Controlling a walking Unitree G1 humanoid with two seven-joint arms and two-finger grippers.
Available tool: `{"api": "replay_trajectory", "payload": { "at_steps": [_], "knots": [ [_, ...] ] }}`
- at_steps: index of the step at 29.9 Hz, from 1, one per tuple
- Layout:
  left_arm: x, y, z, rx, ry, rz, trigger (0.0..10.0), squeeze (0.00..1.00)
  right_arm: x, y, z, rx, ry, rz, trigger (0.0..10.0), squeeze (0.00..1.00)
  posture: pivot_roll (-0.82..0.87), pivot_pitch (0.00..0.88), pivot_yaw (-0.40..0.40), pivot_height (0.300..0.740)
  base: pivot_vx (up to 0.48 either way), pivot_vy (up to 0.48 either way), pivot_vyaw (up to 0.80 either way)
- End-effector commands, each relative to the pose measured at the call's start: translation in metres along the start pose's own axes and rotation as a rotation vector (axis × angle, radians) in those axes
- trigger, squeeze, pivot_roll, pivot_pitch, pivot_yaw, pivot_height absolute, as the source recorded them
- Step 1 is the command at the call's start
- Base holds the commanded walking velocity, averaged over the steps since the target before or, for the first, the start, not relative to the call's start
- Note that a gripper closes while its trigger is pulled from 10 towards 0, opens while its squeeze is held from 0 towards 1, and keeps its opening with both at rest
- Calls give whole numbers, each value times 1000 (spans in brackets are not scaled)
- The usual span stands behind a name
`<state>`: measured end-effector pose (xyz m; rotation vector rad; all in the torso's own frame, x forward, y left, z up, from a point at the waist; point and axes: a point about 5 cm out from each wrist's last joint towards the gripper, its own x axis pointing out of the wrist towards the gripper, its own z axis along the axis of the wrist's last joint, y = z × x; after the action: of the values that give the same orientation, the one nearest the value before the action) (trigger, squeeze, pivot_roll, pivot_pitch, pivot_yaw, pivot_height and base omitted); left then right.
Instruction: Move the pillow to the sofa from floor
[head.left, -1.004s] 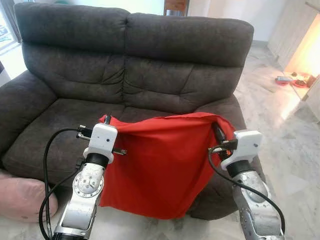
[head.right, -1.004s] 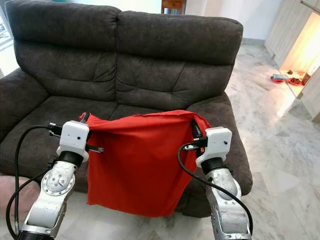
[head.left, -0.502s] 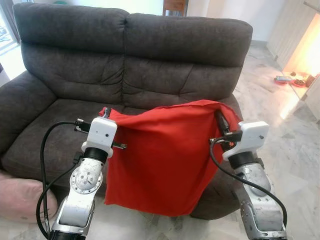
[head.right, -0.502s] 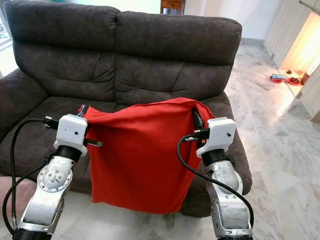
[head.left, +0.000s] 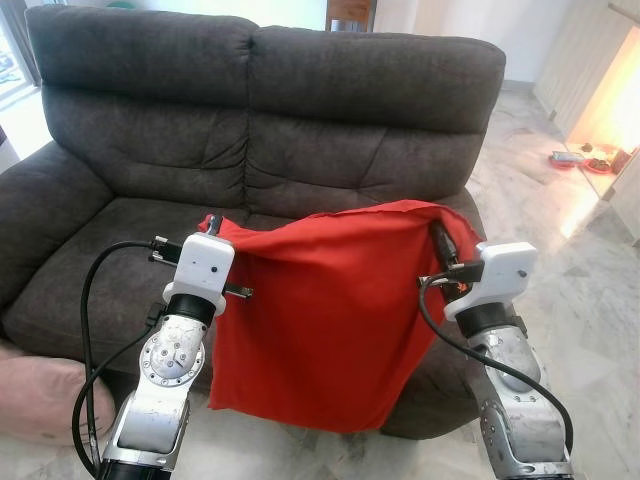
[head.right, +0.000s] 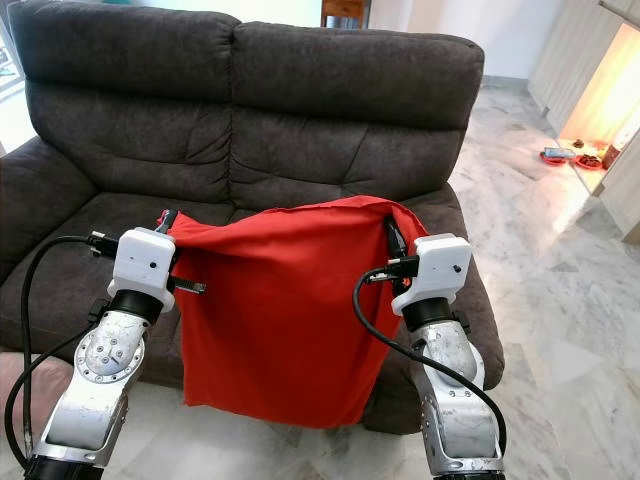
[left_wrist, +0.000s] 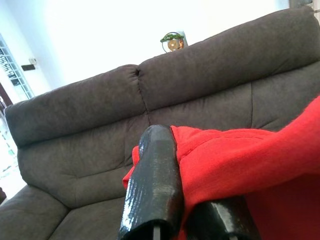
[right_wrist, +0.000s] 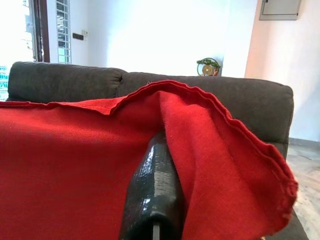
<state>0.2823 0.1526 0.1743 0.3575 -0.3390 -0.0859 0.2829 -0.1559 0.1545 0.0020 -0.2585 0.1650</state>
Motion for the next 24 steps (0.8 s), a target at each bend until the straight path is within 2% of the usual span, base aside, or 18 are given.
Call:
{"api": "replay_trajectory", "payload": {
  "at_steps": [1,24],
  "knots": [
    [8,6,28,16,-131,21,10000,0,8,2,25,-5,-112,9,10000,0,127,9,-47,740,0,0,0],
    [10,6,33,17,-146,28,10000,0,9,5,29,2,-128,23,10000,0,130,0,-47,740,0,0,0]
  ]
}}
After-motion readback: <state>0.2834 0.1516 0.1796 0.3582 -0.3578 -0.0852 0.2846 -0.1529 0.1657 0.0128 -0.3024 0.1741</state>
